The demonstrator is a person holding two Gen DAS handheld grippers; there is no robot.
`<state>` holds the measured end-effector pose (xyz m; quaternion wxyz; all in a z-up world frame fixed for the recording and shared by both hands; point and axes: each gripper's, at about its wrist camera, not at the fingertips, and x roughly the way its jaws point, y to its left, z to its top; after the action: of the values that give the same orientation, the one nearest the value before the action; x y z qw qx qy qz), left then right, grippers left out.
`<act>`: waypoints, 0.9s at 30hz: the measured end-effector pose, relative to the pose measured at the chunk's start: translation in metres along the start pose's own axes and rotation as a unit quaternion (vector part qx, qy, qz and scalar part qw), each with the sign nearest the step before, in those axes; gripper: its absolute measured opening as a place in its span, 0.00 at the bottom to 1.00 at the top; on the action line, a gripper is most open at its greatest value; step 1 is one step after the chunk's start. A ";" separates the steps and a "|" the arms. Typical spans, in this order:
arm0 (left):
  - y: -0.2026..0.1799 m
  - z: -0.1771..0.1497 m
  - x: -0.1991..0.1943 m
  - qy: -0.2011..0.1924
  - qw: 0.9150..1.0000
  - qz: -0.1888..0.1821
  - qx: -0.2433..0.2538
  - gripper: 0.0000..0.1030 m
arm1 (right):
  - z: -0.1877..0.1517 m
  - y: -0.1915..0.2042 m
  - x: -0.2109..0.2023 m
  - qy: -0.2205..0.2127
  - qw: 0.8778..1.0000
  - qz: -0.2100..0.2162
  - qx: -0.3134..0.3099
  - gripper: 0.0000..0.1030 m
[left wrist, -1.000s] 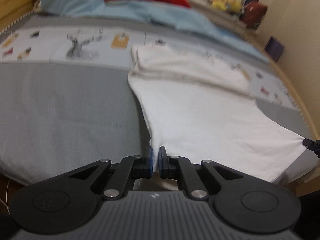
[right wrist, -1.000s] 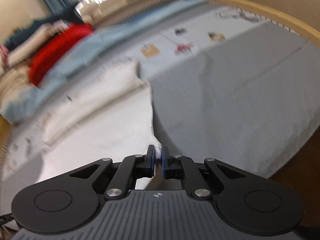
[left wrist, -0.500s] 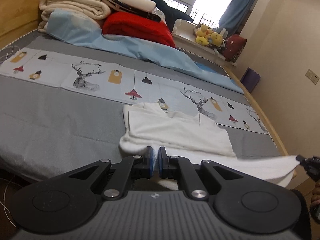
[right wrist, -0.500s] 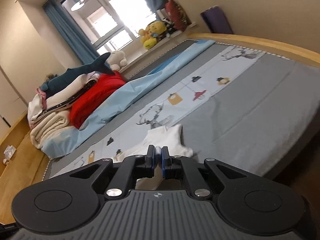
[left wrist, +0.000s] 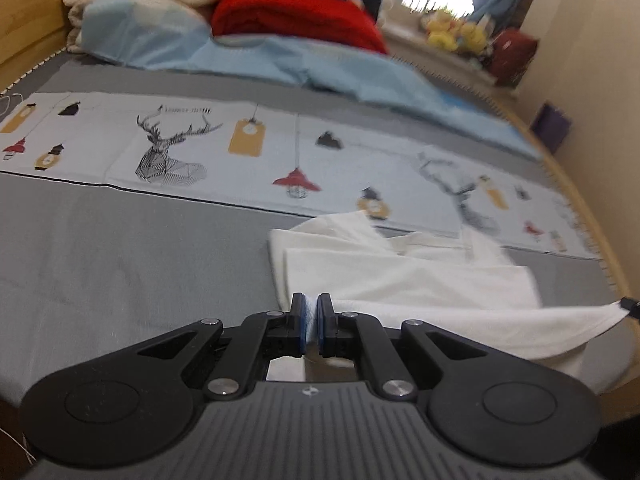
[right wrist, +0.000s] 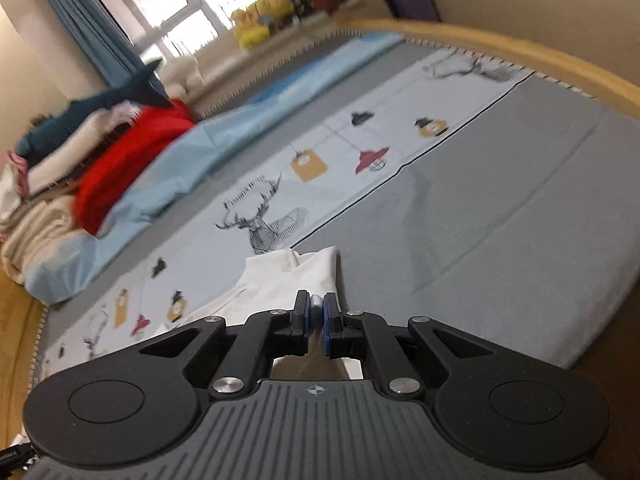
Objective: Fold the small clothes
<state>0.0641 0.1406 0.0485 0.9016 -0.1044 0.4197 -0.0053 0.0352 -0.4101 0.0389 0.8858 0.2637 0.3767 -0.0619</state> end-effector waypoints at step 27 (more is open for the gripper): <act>0.047 0.011 0.130 0.101 0.993 0.002 -0.063 0.33 | 0.001 0.003 0.152 0.088 0.989 -0.013 -0.118 0.22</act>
<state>0.1531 0.1756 -0.0516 0.8461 -0.1596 0.5083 0.0125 0.1446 -0.3943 -0.0655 0.8732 0.1573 0.4613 -0.0050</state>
